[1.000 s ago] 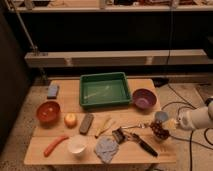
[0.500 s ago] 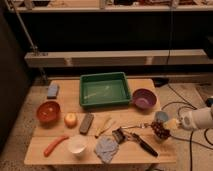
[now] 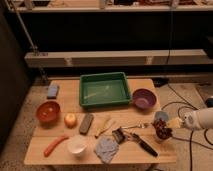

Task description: Place grapes in metal cup

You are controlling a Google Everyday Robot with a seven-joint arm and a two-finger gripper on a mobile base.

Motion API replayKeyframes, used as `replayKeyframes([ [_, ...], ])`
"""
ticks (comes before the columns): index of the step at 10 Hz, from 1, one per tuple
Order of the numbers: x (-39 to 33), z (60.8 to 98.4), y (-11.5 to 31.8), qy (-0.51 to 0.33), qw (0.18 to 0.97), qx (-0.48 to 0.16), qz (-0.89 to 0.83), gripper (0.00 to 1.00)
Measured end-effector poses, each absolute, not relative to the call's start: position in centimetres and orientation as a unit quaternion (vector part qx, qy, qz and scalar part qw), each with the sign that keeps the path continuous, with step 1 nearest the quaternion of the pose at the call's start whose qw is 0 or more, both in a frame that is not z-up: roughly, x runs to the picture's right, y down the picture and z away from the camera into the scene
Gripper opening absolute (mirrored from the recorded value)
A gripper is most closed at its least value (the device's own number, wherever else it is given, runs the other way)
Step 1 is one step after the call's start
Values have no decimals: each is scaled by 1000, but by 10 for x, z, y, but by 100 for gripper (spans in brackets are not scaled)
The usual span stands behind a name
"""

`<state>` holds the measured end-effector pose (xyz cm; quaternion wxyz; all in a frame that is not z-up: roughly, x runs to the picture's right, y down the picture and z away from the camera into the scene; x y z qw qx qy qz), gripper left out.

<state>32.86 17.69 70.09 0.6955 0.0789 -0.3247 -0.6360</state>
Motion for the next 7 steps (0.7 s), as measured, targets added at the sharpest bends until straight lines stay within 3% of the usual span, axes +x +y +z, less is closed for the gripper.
replayKeyframes([
  [7,332,700,177,-324,697,82,-634,80],
])
